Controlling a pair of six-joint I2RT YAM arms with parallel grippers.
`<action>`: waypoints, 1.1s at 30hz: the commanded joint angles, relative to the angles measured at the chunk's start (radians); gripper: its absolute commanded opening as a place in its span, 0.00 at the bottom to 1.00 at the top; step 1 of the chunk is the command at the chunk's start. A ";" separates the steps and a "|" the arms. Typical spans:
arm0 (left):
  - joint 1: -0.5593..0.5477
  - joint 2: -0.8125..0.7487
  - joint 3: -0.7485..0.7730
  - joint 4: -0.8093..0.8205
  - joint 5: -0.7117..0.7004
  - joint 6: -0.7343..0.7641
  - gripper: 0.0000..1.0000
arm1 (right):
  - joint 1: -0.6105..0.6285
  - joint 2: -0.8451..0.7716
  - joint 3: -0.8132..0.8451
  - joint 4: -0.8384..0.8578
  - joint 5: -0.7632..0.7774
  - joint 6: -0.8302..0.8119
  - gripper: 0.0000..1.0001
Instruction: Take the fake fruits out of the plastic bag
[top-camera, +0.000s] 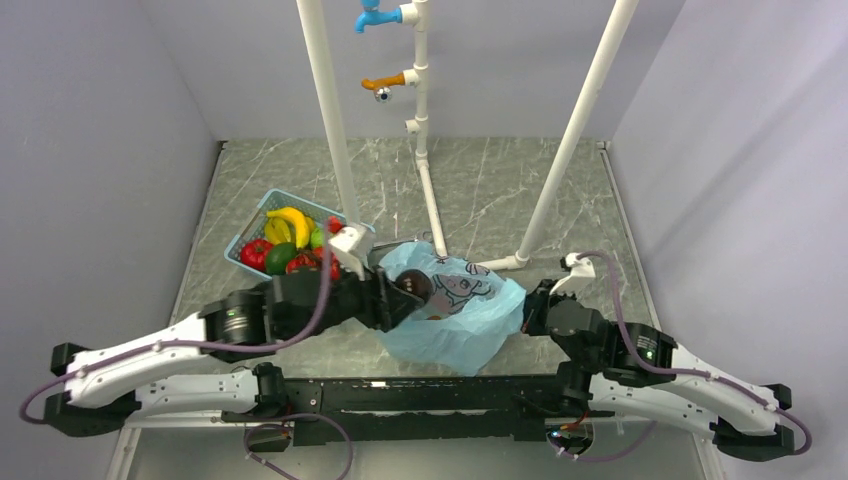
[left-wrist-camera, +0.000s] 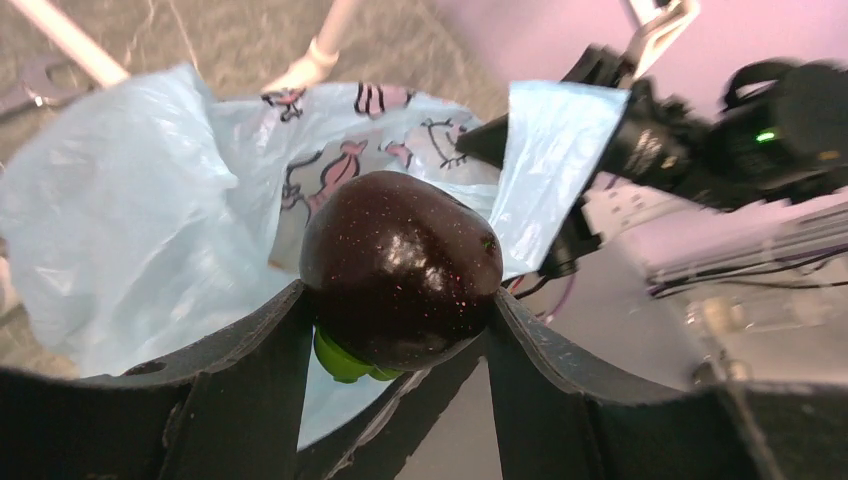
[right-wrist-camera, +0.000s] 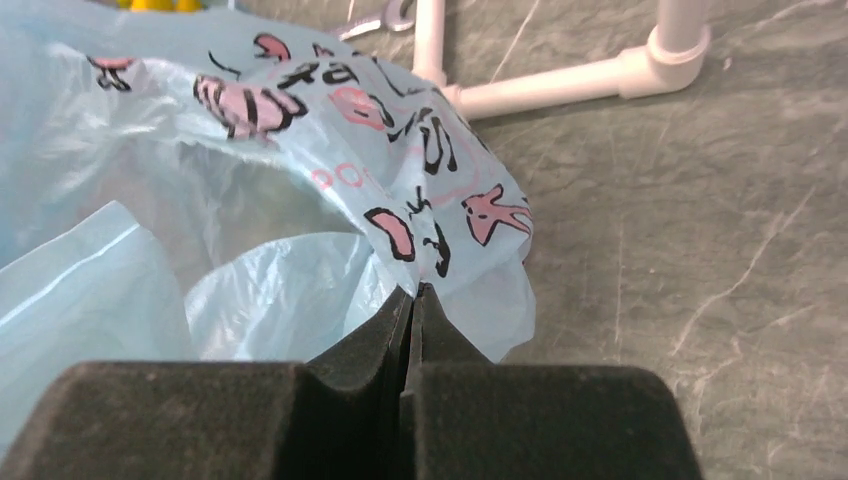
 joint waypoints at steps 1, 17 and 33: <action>0.003 -0.147 0.002 0.009 -0.067 0.032 0.04 | 0.004 -0.077 0.046 0.067 0.127 -0.025 0.00; 0.039 -0.268 0.129 -0.611 -0.540 -0.184 0.00 | 0.001 0.248 0.426 0.393 0.033 -0.505 0.00; 0.879 -0.138 -0.014 -0.401 0.034 0.099 0.00 | 0.002 0.115 0.279 0.396 -0.005 -0.552 0.00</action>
